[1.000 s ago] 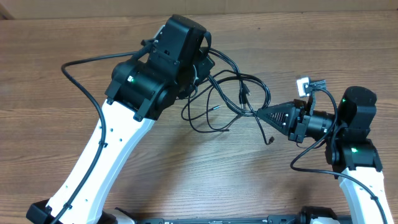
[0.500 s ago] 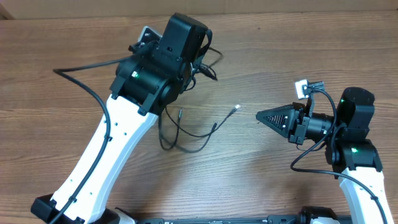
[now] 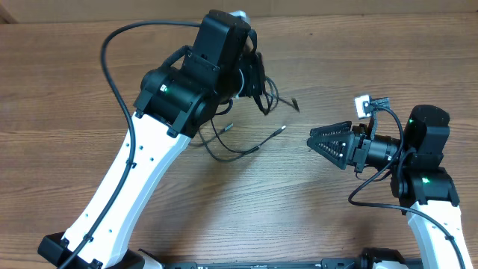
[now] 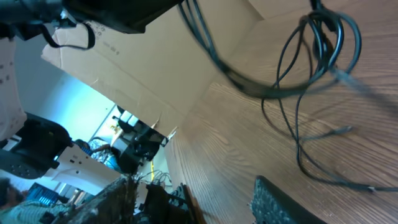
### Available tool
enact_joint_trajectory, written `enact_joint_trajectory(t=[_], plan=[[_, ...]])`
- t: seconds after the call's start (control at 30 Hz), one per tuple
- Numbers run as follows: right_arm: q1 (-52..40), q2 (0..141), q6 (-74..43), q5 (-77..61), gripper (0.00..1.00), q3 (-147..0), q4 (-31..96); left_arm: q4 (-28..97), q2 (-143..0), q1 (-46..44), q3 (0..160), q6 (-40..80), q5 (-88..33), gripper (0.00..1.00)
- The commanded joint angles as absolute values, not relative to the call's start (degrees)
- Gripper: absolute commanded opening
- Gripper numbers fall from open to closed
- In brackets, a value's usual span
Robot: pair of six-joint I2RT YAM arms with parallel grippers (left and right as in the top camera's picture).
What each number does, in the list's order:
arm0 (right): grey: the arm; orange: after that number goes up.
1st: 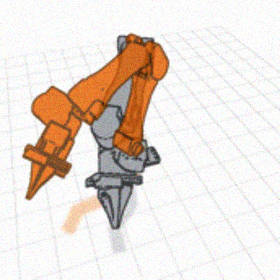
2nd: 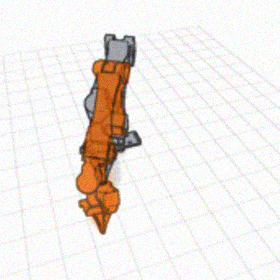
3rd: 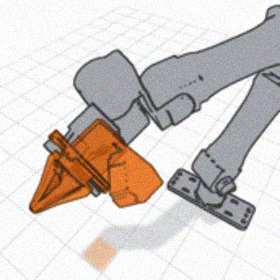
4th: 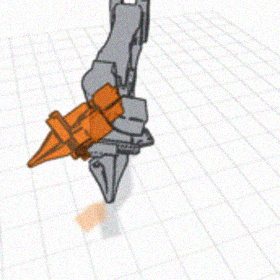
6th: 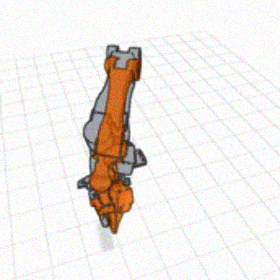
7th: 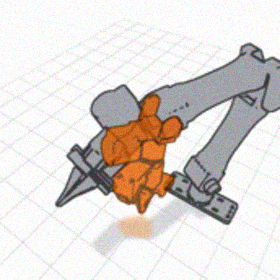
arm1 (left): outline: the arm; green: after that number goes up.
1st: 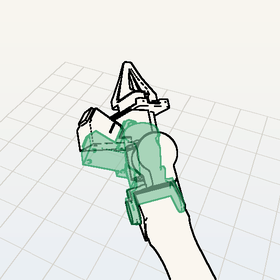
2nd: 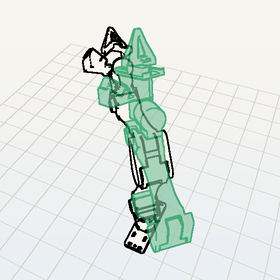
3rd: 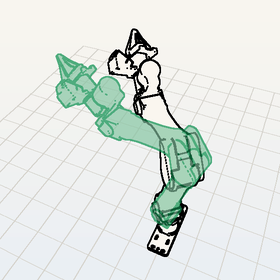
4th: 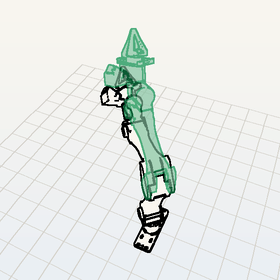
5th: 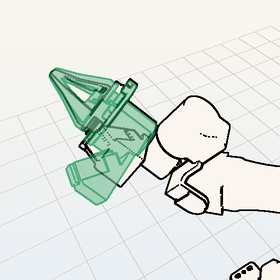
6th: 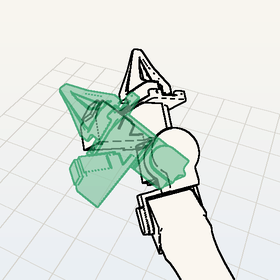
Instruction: Untangle cables
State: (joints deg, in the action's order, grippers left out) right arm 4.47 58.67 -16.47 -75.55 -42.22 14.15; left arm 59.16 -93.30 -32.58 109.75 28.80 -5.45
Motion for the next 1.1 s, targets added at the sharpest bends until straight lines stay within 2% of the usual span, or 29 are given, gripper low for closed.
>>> enact_joint_trajectory(t=[0.0, 0.17, 0.27, 0.43, 0.67, 0.77, 1.07], plan=[[4.51, 58.7, -16.03, -73.82, 0.61, -42.76, 13.85, 59.33, -93.49, -32.29, 109.54, 8.84, -19.05, 0.04], [4.51, 58.7, -16.23, -70.94, 0.69, -42.76, 13.89, 59.37, -93.49, -32.75, 109.54, -1.58, -35.2, 0.04], [4.51, 58.7, -16.23, -69.01, 0.73, -42.76, 13.91, 59.35, -93.49, -34.2, 109.54, -6.33, -40.75, 0.04], [4.51, 58.7, -16.21, -64.05, 0.77, -42.76, 14.81, 59.31, -93.49, -37.39, 109.54, -7.77, -42.13, 0.04], [4.51, 58.7, -16.21, -46.0, 0.83, -42.76, 22.65, 59.37, -93.25, -39.44, 109.54, -8.38, -45.3, 0.04], [4.51, 58.7, -16.19, -40.6, 0.89, -42.76, 25.34, 59.33, -93.19, -39.44, 109.54, -9.19, -50.3, 0.04], [4.51, 59.9, -15.99, -35.86, 0.92, -42.76, 26.35, 59.35, -93.21, -39.46, 109.54, -14.06, -67.83, 0.04]])
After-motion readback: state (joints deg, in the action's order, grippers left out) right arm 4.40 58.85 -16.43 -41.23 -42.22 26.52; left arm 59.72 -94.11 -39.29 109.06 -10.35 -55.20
